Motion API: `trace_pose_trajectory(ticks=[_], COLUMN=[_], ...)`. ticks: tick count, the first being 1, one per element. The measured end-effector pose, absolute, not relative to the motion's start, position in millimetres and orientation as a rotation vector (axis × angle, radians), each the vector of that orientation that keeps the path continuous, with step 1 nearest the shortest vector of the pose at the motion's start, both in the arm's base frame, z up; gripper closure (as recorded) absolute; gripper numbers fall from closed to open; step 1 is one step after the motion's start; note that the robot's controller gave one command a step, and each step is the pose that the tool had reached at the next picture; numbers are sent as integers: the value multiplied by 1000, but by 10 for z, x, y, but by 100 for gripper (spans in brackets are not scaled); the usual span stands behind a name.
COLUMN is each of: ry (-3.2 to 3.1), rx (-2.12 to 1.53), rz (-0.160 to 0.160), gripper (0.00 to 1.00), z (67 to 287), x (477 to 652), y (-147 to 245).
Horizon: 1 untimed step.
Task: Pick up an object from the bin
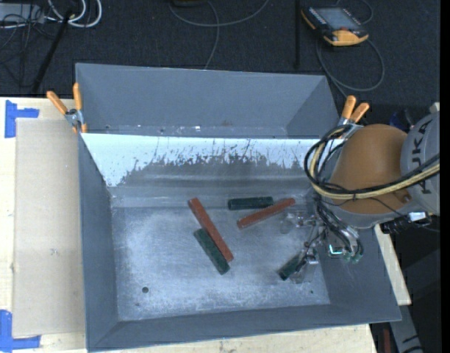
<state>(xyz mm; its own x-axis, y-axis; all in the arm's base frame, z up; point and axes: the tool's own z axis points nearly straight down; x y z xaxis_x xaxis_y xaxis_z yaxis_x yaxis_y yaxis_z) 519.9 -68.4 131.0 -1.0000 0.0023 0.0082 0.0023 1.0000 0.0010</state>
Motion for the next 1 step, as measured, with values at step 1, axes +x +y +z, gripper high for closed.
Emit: trace_pose_trajectory(ticks=[1], ry=[-3131], rx=[-109], rz=[-1], gripper=[0], z=[669], x=[4945], y=[-1042])
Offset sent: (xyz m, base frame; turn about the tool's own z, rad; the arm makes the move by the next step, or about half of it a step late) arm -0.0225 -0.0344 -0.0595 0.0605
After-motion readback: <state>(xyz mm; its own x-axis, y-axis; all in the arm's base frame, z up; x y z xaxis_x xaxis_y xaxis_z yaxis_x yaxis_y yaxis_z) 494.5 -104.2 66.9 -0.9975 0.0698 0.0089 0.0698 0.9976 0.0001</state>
